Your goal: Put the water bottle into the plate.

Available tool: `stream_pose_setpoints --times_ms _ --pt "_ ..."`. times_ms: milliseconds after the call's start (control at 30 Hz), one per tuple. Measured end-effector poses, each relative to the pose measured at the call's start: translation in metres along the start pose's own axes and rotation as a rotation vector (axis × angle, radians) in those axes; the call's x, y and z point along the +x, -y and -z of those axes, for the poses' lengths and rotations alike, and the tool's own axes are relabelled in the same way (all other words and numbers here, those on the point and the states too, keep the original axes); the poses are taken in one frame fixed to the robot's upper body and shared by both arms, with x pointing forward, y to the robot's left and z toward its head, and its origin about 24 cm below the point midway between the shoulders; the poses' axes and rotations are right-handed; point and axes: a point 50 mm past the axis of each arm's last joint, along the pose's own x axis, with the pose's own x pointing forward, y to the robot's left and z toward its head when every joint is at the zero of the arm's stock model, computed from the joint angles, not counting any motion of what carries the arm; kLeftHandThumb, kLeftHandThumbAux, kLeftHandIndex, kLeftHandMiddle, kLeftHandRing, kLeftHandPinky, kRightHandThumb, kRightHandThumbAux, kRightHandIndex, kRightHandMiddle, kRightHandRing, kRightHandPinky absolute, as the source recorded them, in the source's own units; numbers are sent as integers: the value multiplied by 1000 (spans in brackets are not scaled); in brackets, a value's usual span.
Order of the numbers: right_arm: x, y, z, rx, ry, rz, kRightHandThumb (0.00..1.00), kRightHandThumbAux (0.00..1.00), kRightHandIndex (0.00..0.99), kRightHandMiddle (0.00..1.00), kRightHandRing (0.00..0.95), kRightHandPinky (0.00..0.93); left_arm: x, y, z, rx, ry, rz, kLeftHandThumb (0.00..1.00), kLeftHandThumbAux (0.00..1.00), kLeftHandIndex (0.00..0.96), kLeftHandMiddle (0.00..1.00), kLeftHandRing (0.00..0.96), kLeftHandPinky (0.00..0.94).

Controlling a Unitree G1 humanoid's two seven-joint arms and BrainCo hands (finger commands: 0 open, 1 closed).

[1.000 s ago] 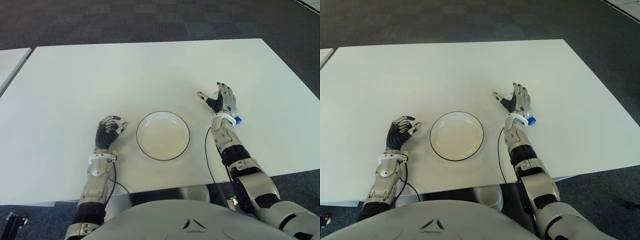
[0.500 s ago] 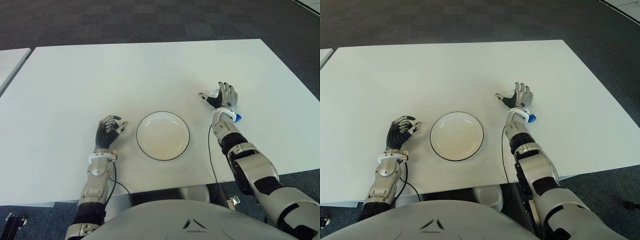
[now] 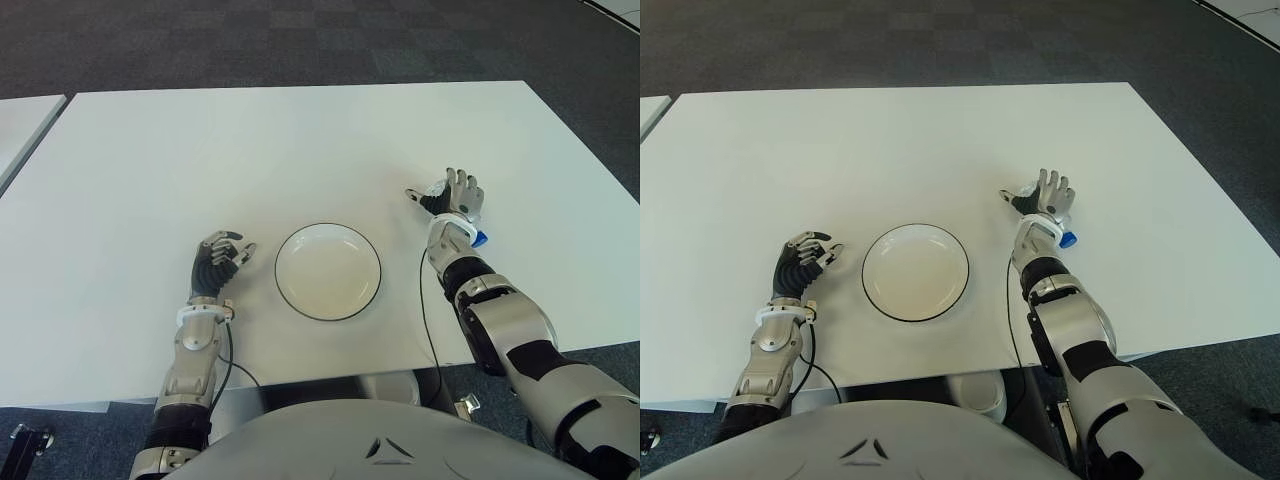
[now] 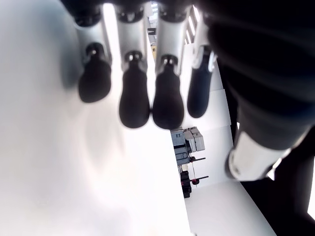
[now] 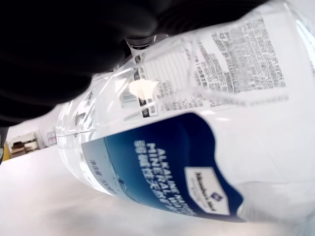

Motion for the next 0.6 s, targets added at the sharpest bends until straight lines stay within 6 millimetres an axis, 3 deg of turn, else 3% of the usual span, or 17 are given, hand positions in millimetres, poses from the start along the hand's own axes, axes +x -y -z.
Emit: stream_pose_setpoints --times_ms 600 --pt "5 2 13 16 -121 -62 423 356 0 0 0 0 0 0 0 16 0 1 707 716 437 723 696 683"
